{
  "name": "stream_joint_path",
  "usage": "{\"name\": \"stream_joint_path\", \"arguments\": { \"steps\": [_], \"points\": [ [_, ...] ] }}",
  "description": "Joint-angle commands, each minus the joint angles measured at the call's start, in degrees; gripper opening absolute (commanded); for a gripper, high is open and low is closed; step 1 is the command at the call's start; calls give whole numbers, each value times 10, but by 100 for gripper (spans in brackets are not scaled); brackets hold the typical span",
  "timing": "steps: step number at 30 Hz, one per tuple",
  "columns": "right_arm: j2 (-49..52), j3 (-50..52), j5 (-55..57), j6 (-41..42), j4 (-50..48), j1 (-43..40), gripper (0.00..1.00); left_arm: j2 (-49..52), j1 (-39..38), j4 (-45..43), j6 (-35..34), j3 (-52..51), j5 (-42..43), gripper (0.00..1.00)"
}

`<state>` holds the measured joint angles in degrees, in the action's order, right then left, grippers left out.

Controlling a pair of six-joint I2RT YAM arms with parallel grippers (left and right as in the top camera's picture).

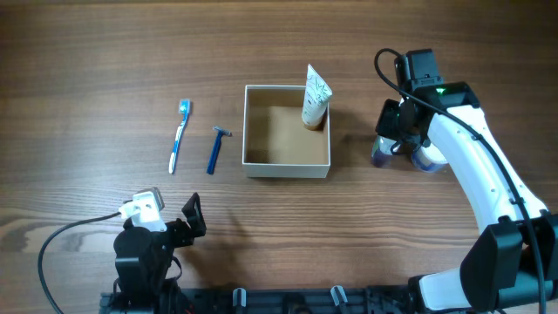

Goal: Pack container
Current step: 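Move the right gripper to the foam soap pump bottle and grasp it, then carry the soap bottle with the right gripper into the box and release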

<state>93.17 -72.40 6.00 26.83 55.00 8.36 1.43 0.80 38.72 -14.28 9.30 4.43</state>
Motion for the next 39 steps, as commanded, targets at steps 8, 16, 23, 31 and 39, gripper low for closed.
{"name": "stream_joint_path", "arguments": {
  "steps": [8,16,23,31,39],
  "points": [
    [-127,-73,3,-55,76,14,20,-5,-3,-1,1,-1,5,100],
    [-285,-85,-106,-75,81,79,14,-5,-3,-1,1,-1,5,100],
    [-271,-85,-146,-76,40,187,11,-5,-3,-1,1,-1,5,100],
    [-161,-85,-99,-70,-8,236,9,-5,-3,-1,1,-1,5,100],
    [-41,-85,-44,-71,-62,236,5,-5,-3,-1,1,-1,5,100]
  ]
}}
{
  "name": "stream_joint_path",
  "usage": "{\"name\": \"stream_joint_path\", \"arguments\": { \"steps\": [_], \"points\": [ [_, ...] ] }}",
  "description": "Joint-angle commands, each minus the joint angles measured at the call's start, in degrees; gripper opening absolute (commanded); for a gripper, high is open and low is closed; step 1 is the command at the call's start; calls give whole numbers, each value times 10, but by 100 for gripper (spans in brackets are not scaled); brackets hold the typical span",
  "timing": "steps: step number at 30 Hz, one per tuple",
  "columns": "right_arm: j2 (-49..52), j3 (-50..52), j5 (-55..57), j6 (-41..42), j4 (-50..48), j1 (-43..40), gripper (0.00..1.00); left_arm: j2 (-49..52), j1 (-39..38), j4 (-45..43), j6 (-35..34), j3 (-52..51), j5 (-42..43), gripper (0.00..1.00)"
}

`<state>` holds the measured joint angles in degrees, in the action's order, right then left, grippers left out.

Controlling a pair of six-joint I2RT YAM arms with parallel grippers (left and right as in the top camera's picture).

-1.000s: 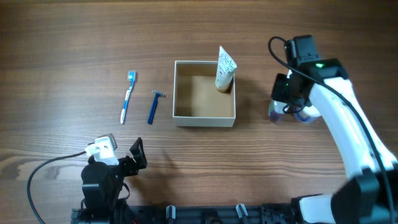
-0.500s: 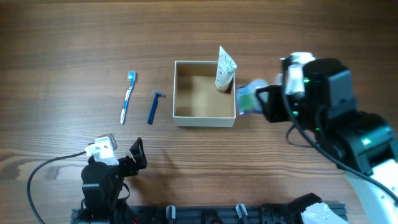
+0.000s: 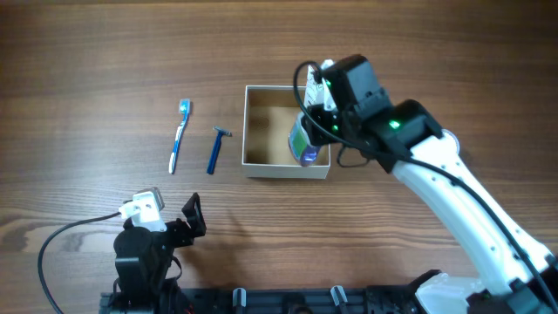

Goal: Pack container
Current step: 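Carry the soap bottle with the right gripper into the box and release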

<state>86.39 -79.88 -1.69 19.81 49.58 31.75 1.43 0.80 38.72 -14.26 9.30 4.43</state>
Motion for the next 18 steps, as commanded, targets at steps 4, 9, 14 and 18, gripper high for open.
{"name": "stream_joint_path", "arguments": {
  "steps": [4,9,14,18],
  "points": [
    [42,-10,40,-1,-12,2,5,-5,-3,-1,1,-1,5,100],
    [44,-8,84,14,-12,2,4,-5,-3,-1,1,-1,5,100],
    [46,-1,94,14,-23,2,6,-5,-3,-1,1,-1,5,100],
    [54,16,97,30,-35,2,9,-5,-3,-1,1,-1,5,100]
  ]
}}
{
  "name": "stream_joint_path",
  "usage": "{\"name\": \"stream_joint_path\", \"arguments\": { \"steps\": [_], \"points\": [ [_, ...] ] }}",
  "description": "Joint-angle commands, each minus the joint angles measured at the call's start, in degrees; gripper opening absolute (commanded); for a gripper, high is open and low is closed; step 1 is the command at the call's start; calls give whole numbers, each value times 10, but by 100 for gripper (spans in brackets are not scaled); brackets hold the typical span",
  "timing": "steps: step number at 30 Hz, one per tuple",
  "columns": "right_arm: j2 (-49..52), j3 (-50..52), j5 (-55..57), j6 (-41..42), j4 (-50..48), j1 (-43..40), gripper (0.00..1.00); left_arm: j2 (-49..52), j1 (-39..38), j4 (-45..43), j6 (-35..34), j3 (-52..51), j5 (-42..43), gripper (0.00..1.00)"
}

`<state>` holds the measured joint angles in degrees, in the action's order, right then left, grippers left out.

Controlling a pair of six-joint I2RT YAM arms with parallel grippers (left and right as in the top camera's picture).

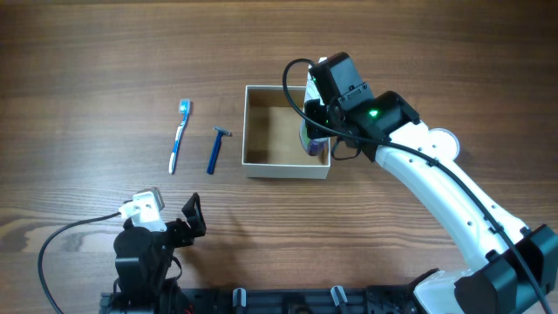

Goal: Pack container
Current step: 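Carry the soap bottle with the right gripper into the box and release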

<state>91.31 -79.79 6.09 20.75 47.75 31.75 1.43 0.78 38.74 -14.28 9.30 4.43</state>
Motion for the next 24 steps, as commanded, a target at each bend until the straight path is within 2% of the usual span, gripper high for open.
{"name": "stream_joint_path", "arguments": {
  "steps": [1,6,8,12,14,18,24],
  "points": [
    [6,26,19,25,-30,2,9,-5,-3,-1,1,-1,5,100],
    [11,79,26,55,-82,2,11,-5,-3,-1,1,-1,5,100],
    [11,85,29,64,-83,2,15,-5,-3,-1,1,-1,5,100],
    [7,85,32,60,-83,2,27,-5,-3,-1,1,-1,5,100],
    [2,85,32,50,-83,2,40,-5,-3,-1,1,-1,5,99],
    [-16,85,32,47,-81,2,55,-5,-3,-1,1,-1,5,100],
    [-103,81,38,47,-70,1,66,-5,-3,-1,1,-1,5,100]
  ]
}}
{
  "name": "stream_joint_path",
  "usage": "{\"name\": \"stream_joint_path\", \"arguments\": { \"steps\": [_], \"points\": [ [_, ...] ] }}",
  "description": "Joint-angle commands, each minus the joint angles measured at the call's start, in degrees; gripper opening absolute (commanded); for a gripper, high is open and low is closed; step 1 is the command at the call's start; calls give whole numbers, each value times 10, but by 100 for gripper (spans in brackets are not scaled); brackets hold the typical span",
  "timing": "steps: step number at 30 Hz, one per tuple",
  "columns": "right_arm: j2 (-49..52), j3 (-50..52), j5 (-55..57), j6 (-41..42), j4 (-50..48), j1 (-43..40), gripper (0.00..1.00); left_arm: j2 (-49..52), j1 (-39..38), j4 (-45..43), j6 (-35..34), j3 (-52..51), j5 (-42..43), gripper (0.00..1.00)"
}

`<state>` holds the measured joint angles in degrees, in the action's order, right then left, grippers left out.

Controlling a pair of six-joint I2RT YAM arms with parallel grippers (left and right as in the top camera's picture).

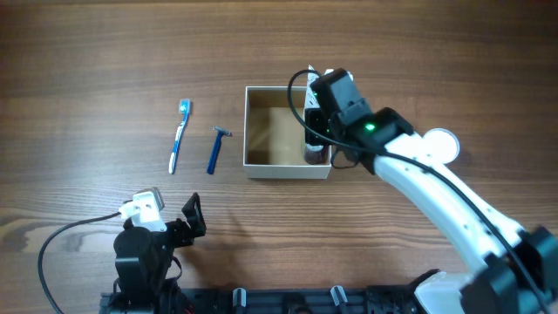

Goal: Pack container
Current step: 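Carry the soap bottle with the right gripper into the box and release, then grasp the cotton-swab tub with the right gripper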

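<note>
The open cardboard box [258,131] stands mid-table. My right gripper [316,139] reaches down into its right side and looks shut on a small purple bottle [312,157], which is low in the box's near right corner. The arm hides the fingers and most of the bottle. Only a white tip of the toothpaste tube [329,75] shows behind the wrist at the box's far right corner. A blue toothbrush [179,136] and a blue razor [214,149] lie on the table left of the box. My left gripper [193,215] rests open near the front edge, holding nothing.
A white round object [441,143] sits on the table right of the box, beside my right forearm. A white plug and cable [139,208] lie by the left arm's base.
My right gripper has sunk lower into the box's right side, and the purple bottle now sits nearer the near right corner. The left arm, toothbrush and razor have not moved.
My right gripper was first at the purple bottle on the table right of the box, with the toothpaste tube standing in the box. Then it held the bottle over the box's right edge, then inside the box, and now low in the near right corner.
</note>
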<state>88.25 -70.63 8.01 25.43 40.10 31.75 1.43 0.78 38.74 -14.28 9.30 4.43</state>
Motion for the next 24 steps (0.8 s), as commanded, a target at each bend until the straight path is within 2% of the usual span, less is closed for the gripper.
{"name": "stream_joint_path", "arguments": {
  "steps": [1,4,10,11,12,13,18,24],
  "points": [
    [-87,-10,25,1,11,0,68,-5,-3,-1,1,-1,5,100],
    [-153,-10,58,2,46,-21,76,-5,-3,-1,1,-1,5,100],
    [-238,-10,58,1,111,-147,79,-5,-3,-1,1,-1,5,100],
    [-243,-10,57,1,123,-177,81,-5,-3,-1,1,-1,5,100],
    [-243,-10,54,2,137,-207,89,-5,-3,-1,1,-1,5,100],
    [-242,-10,46,2,151,-237,94,-5,-3,-1,1,-1,5,100],
    [-185,-10,-20,0,196,-354,100,-5,-3,-1,1,-1,5,100],
    [-67,-10,-23,0,200,-396,100,-5,-3,-1,1,-1,5,100]
  ]
}}
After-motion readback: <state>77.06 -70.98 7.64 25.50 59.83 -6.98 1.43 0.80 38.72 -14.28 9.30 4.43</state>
